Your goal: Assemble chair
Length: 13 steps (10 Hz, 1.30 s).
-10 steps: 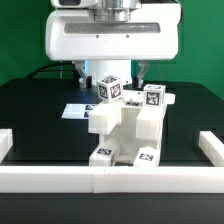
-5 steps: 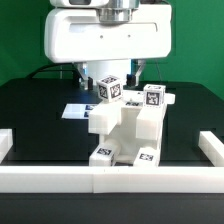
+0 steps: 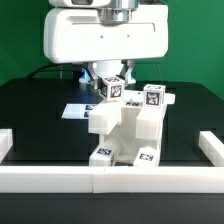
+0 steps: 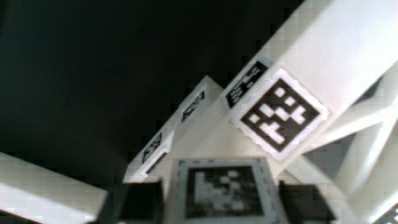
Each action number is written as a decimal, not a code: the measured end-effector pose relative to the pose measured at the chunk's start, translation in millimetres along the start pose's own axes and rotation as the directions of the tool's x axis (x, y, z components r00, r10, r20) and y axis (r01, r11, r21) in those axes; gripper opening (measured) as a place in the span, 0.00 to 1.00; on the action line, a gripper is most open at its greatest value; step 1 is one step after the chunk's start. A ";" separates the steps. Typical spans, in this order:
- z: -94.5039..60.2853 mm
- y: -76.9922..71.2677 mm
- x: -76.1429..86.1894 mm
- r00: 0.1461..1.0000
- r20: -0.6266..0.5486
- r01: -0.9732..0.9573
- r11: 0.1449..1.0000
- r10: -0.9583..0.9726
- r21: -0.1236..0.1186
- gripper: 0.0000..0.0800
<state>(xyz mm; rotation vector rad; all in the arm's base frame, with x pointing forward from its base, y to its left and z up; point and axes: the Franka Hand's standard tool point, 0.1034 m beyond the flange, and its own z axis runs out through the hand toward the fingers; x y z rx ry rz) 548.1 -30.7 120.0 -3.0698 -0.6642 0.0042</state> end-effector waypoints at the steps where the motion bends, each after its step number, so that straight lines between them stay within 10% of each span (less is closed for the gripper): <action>1: 0.1 0.1 -0.1 1.000 0.000 0.000 1.000 0.000 0.000 0.36; 13: 1.0 6.2 1.3 0.843 -0.064 -0.534 0.845 0.534 0.007 0.36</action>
Offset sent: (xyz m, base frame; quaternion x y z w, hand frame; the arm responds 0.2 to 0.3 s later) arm 0.0000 0.0000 0.0000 0.0000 0.0000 0.0650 0.9979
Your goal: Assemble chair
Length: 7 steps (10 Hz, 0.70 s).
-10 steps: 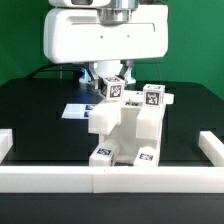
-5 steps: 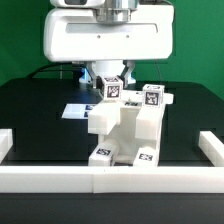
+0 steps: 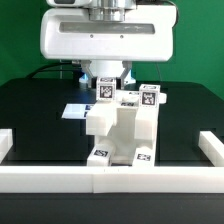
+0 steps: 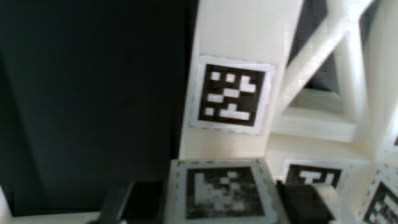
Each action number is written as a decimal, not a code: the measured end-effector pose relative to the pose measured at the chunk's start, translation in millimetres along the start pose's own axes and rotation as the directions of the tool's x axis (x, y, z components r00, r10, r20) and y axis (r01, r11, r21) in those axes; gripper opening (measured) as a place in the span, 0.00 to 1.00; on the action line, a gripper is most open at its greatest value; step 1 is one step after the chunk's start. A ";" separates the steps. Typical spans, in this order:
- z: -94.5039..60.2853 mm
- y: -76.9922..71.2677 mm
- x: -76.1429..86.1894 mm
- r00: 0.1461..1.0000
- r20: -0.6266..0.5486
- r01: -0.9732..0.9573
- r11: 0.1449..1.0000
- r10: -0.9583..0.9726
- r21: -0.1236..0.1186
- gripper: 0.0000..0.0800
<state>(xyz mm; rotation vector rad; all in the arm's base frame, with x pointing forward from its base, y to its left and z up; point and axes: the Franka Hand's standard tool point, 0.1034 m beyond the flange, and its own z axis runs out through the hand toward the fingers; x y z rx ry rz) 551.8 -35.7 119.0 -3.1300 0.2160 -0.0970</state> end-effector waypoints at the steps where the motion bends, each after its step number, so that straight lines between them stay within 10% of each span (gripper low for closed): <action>1: 0.2 0.1 0.9 0.998 -0.011 -0.067 0.998 0.067 -0.002 0.36; 7: 0.5 -1.6 1.1 0.882 -0.004 -0.471 0.882 0.471 0.016 0.36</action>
Offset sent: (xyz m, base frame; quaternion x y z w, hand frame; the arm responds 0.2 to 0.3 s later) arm -0.0003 0.0000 -0.0039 0.0044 -0.0026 0.2165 0.9763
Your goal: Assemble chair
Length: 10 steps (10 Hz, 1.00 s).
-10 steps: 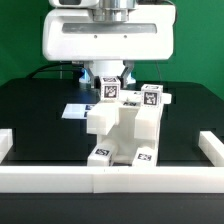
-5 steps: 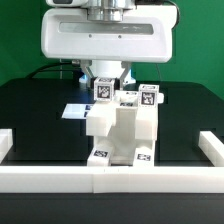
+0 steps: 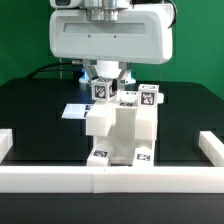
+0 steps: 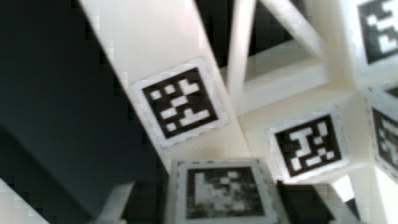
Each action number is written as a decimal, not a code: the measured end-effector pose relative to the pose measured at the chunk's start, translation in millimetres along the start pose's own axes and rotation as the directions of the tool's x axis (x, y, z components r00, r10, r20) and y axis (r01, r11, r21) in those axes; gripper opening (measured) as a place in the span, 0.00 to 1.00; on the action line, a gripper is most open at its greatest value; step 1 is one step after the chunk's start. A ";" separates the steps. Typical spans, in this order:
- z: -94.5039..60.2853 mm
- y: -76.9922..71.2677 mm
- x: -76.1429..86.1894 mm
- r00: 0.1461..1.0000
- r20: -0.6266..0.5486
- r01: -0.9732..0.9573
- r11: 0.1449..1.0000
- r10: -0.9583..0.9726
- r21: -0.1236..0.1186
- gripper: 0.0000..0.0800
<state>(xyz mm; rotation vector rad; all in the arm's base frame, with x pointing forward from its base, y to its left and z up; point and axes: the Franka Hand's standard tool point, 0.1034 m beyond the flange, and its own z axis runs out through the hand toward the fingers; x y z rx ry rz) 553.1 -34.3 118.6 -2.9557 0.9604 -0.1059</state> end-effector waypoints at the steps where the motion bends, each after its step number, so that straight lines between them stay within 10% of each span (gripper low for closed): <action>1: 0.2 -0.6 -0.2 0.995 0.003 -0.100 0.995 0.100 0.007 0.36; 8: 0.4 -2.7 1.0 0.918 0.004 -0.397 0.918 0.397 0.022 0.43; 10: 0.1 -3.3 0.6 0.927 0.007 -0.376 0.926 0.376 0.019 0.77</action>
Offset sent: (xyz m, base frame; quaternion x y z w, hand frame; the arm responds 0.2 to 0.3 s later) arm -0.0012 0.0010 -0.0034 0.0093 -0.0184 0.2164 0.9761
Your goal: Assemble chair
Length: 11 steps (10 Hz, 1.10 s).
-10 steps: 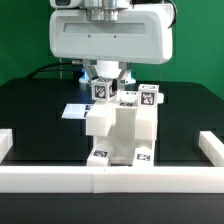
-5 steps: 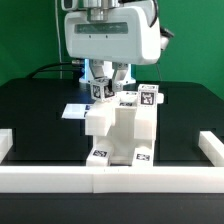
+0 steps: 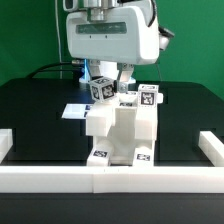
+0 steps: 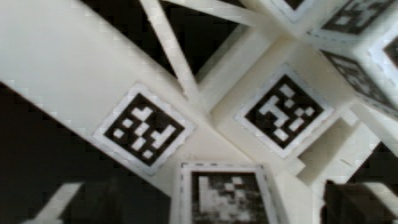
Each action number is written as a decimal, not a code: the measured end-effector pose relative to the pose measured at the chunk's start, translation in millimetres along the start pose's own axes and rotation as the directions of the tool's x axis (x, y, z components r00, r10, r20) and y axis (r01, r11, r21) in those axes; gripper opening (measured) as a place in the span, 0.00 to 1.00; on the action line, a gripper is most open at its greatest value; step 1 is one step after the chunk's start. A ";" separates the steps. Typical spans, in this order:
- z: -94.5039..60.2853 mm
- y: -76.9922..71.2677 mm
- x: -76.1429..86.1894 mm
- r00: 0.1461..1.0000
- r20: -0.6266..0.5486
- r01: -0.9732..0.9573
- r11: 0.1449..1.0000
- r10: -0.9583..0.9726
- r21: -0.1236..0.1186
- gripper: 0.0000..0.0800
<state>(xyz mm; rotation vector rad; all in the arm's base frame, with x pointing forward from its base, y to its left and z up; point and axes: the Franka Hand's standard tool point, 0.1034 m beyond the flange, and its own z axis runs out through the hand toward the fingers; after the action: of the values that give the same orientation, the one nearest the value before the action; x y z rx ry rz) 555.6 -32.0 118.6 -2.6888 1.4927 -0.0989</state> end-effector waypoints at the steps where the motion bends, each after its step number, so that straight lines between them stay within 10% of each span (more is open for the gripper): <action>1: -0.3 -0.1 0.1 0.996 -0.001 0.084 0.996 -0.084 -0.001 0.80; 11: -1.1 2.0 4.3 0.632 -0.003 0.775 0.632 -0.775 -0.003 0.81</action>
Offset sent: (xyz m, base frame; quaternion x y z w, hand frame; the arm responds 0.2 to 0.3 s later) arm 0.0021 0.0003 0.0039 0.0093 -0.0147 -0.1574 0.9874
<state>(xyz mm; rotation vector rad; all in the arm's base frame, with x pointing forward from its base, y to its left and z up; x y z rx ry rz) 556.1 -36.8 119.7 -3.1041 0.1979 -0.1378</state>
